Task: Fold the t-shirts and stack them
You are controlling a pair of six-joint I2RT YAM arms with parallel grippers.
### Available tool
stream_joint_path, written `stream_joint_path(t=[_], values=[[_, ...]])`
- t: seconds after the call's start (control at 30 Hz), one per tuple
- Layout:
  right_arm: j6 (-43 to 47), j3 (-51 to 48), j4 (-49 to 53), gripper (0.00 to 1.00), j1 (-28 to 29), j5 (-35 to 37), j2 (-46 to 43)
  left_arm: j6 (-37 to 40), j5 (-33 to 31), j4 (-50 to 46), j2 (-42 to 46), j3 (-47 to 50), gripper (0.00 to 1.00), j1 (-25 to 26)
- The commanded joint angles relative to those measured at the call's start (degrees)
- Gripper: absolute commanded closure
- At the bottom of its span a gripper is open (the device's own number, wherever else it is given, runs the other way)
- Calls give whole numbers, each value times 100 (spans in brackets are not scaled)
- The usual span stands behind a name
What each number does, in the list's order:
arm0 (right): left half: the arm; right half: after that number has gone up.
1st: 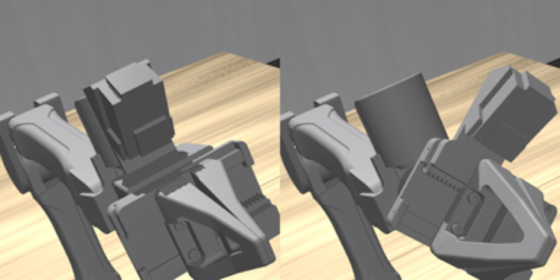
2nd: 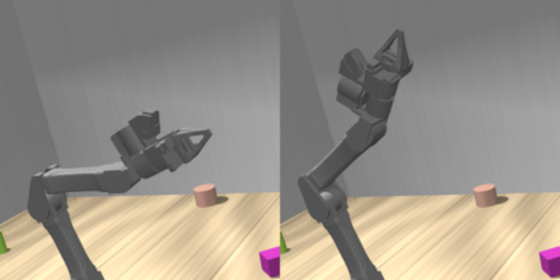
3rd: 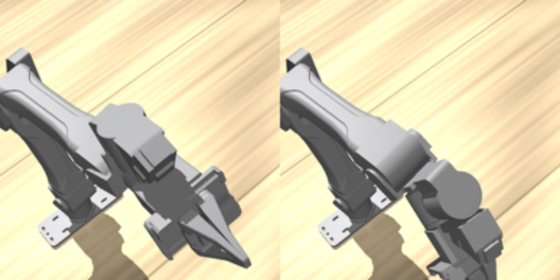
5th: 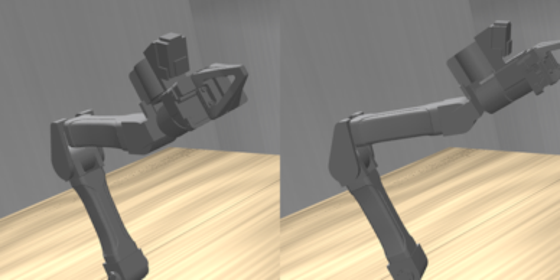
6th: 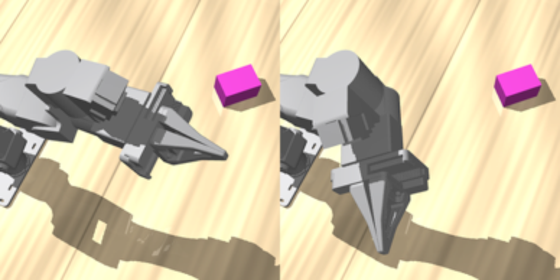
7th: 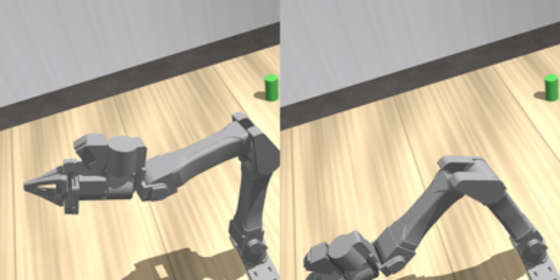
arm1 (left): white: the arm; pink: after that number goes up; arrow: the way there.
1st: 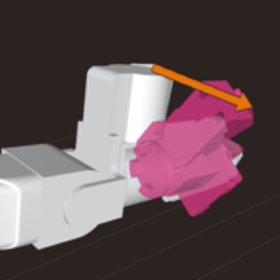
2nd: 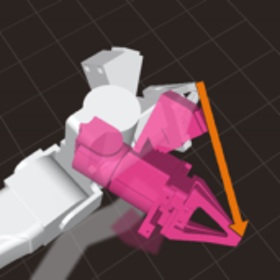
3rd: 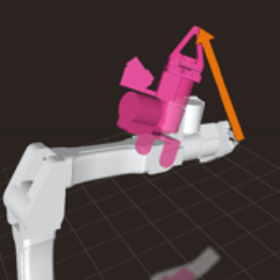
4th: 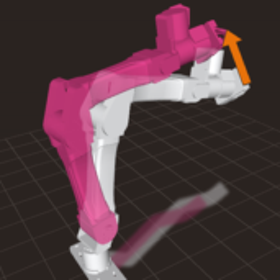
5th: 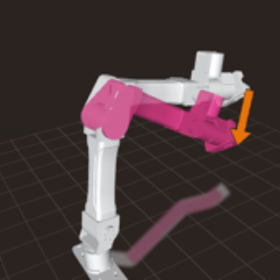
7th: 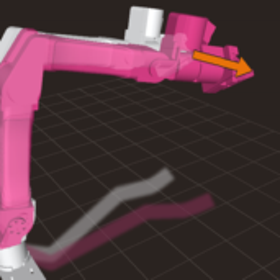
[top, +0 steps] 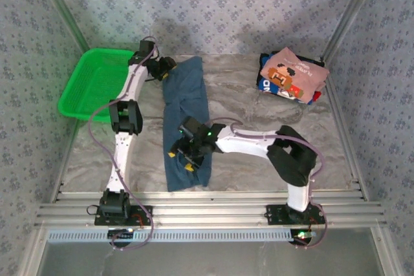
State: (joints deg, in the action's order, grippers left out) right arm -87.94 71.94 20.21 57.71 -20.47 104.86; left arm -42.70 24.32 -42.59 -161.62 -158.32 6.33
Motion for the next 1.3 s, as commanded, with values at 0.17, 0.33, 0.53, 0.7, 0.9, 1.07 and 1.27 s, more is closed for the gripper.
stream_joint_path(t=[0.17, 0.33, 0.53, 0.7, 0.9, 1.07, 1.27], values=[[2687, 83, 2394, 22, -1275, -359, -2134, 929, 162, -1285, 3042, 1354, 37, 31], [5120, -266, 3088, 23, -2017, -1255, -2267, 493, 183, 248, 6064, 5676, 33, 94], [5760, -1564, 1957, 31, -1910, -1877, -2301, 224, -301, 20, 8296, 9076, 38, 901], [5734, -2206, 1172, 37, -1771, -2334, -2236, -816, -577, 250, 9981, 11404, 44, 1557], [5901, -2242, 1135, 41, -1408, -2368, -1704, -1364, -793, 207, 10811, 12474, 49, 2049], [5969, -2142, 1307, 43, -1137, -2152, -1254, -1505, -891, 329, 10546, 12699, 52, 2478], [5920, -2174, 1356, 44, -936, -1909, -1109, -1628, -1187, -86, 10333, 12754, 56, 2859]])
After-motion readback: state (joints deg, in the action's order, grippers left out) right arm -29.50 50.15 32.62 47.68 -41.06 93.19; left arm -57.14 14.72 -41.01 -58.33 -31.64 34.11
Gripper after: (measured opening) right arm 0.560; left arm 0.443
